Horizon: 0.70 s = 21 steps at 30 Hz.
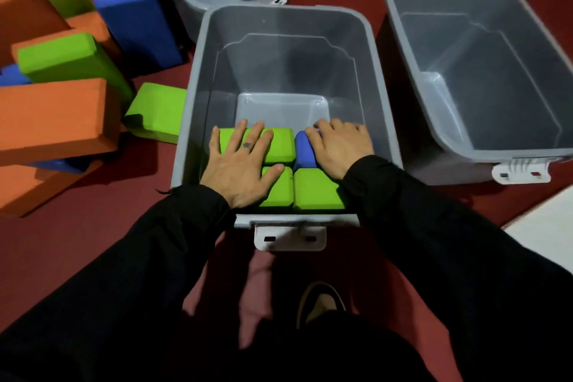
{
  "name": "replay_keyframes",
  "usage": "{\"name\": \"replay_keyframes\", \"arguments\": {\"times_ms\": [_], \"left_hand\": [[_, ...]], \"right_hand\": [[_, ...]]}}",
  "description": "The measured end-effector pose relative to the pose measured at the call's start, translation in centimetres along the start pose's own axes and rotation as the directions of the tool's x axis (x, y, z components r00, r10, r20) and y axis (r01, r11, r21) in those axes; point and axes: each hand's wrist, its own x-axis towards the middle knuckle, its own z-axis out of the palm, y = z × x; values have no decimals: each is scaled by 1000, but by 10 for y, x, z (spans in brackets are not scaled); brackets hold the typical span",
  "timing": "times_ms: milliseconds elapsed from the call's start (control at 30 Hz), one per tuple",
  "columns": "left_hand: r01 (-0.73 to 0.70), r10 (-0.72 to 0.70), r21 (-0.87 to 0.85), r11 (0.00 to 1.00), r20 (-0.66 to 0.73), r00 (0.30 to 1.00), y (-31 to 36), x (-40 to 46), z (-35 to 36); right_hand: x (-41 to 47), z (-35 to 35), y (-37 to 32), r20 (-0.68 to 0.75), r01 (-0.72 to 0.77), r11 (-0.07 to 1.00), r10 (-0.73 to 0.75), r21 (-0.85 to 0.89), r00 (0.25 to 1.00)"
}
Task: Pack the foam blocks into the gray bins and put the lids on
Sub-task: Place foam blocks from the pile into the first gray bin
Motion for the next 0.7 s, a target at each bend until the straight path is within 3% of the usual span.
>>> {"name": "replay_keyframes", "arguments": {"times_ms": [67, 167, 200, 333, 467, 700], "left_hand": [[0, 1, 13, 1000, -50, 999, 1, -1, -1], [-16, 18, 35, 999, -59, 998, 2, -1, 2], [-10, 13, 55, 998, -47, 999, 2, 1, 3], [-3, 1, 95, 995, 20, 1000, 6, -4, 0], [18, -24, 64, 998, 96, 995, 9, -4, -9], [28, -26, -33, 999, 74, 997, 11, 5, -27]], "right_hand": [[3, 12, -5, -9, -31, 999, 31, 43, 999], [18, 16, 3, 164, 2, 998, -11, 57, 986], [22, 18, 3, 163, -1, 999, -7, 45, 987], [8, 26, -9, 16, -43, 996, 42, 75, 999], [6, 15, -5, 106, -73, 977, 52, 200, 993], [-20, -15, 1, -49, 53, 948, -40, 314, 998]]}}
